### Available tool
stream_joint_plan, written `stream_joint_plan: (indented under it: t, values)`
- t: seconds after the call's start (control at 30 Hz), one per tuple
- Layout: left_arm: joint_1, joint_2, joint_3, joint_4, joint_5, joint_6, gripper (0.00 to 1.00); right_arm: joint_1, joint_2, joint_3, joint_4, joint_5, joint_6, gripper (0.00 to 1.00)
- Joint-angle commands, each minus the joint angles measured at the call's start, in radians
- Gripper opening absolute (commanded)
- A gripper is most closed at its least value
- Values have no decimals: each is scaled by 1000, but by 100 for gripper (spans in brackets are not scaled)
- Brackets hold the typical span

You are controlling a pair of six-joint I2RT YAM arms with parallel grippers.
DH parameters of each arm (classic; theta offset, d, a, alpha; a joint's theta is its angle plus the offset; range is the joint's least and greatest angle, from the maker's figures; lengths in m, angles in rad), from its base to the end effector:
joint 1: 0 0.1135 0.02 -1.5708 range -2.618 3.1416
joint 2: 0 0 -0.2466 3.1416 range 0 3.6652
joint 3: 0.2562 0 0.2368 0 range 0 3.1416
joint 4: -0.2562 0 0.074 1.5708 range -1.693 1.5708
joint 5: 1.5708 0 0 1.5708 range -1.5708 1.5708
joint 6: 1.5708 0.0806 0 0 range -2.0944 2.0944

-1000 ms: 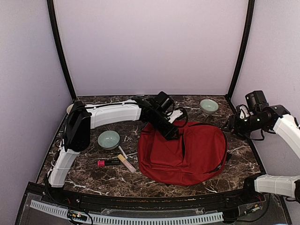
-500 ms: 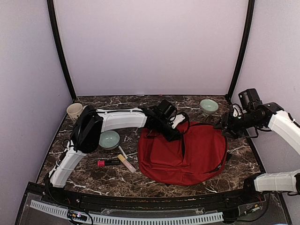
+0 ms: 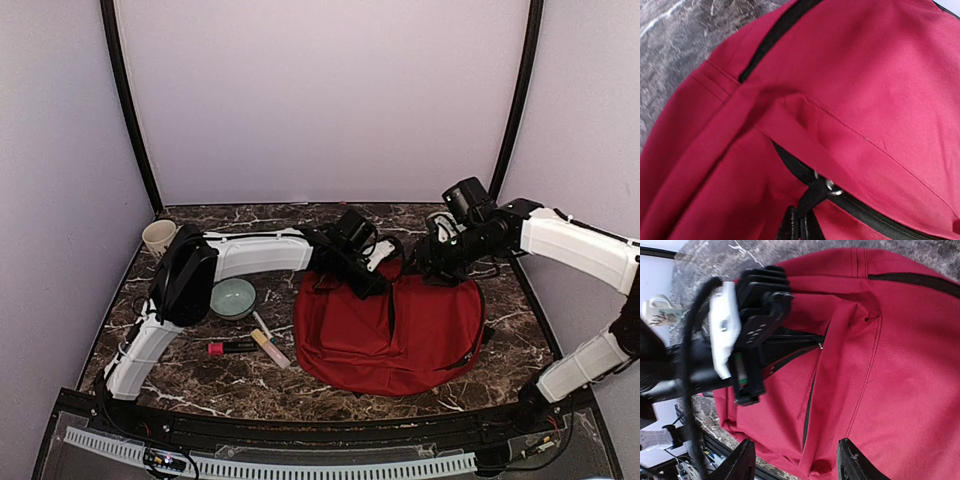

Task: Pack the student bag
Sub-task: Pick up the lower front pocket of the student bag, then hold the student bag at the center of the board, then unzip the lower front pocket of the student bag.

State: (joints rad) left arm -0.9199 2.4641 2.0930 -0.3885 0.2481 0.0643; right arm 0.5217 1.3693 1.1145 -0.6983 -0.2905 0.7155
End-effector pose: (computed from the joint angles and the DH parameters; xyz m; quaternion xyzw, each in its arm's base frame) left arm 0.3222 -0.4557 0.1362 0.4738 0.7805 -0.2659 0.3091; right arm 0.2443 0.1670 0.2322 0.0474 0.9425 0.2867 0.1651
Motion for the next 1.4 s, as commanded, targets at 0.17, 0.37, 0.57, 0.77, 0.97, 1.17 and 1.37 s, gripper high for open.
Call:
stream_joint_plan:
  t: [0.17, 0.37, 0.57, 0.77, 0.97, 1.17, 1.37]
  values:
    - [6, -123, -107, 27, 112, -101, 0, 56, 153, -14, 95, 60, -17, 52]
    - [16, -135, -107, 18, 152, -121, 0, 92, 217, -25, 164, 37, 4, 46]
    - [18, -138, -94, -27, 161, -118, 0, 124, 322, -4, 179, 54, 29, 39]
    - [17, -153, -93, -55, 159, -119, 0, 125, 324, -6, 118, 153, 39, 14]
    - [18, -158, -91, -74, 154, -126, 0, 119, 273, -42, 139, 139, 35, 15]
    - [16, -158, -71, -94, 150, -132, 0, 116, 242, -42, 205, 85, 28, 37]
    - [16, -162, -60, -111, 145, -152, 0, 103, 269, -17, 189, 102, 21, 27]
